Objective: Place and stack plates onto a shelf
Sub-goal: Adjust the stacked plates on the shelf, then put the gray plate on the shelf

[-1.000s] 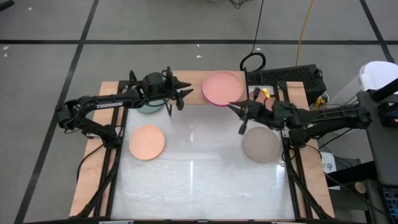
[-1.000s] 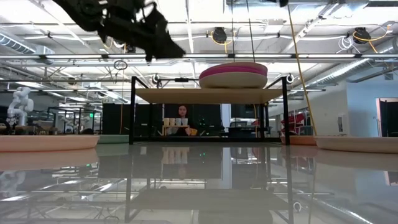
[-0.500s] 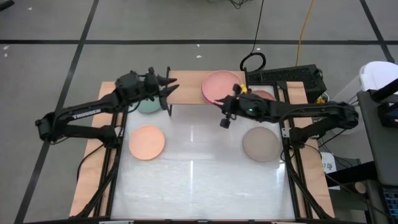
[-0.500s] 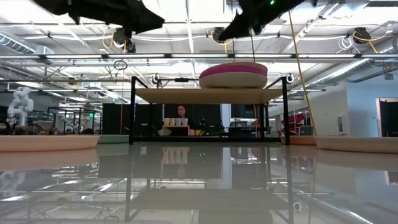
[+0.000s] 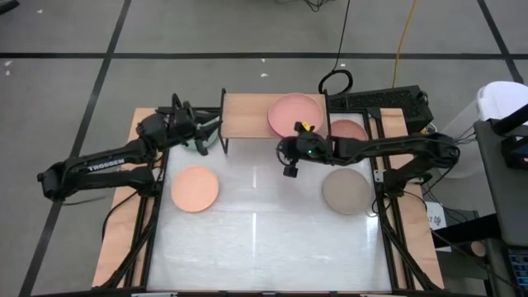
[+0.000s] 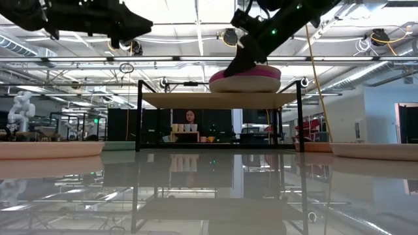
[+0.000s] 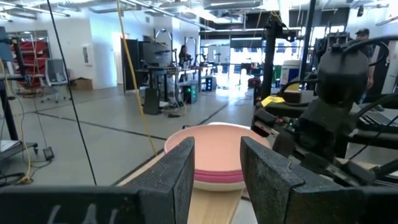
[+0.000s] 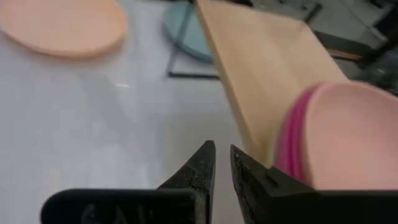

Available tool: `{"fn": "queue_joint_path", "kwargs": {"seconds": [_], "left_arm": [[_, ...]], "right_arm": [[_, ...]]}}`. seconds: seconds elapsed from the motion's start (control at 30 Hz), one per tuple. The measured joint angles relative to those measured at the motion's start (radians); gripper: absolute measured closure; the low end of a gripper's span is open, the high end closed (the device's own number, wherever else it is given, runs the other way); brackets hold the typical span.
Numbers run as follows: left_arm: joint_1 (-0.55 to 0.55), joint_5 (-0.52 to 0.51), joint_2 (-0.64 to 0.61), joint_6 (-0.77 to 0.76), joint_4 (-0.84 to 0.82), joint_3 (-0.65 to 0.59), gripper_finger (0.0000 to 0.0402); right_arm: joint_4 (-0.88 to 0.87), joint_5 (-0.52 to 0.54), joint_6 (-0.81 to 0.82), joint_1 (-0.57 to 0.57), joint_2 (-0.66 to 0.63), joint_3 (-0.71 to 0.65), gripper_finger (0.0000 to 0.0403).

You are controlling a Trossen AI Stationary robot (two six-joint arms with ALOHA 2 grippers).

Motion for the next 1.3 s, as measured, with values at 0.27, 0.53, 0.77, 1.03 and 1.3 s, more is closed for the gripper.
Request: {"fn": "queue_joint_path", "kwargs": {"seconds": [0.27,0.53,0.77,1.03,1.3], "left_arm": [[-0.001,0.000,0.000,-0.001,-0.007,-0.011,0.0268],[-0.001,0.000,0.000,0.000,-0.009,-0.011,0.0268],[-0.001,0.000,0.000,0.000,-0.024,-0.011,0.0268],[-0.001,0.000,0.001,-0.004,-0.052,-0.011,0.0268],[-0.003,0.000,0.000,-0.004,-0.044,-0.011,0.0268]], "right_arm": [[-0.034,0.091,0.009,-0.018,0.009,0.000,0.0369],[-0.027,0.174,0.002,-0.024,0.009,0.000,0.0369],[-0.033,0.026,-0.014,0.007,-0.047,-0.001,0.0369],[-0.224,-0.032,0.020,0.123,-0.217,-0.001,0.0369],[-0.568,-0.177,0.312,0.166,-0.318,-0.001,0.0369]]}}
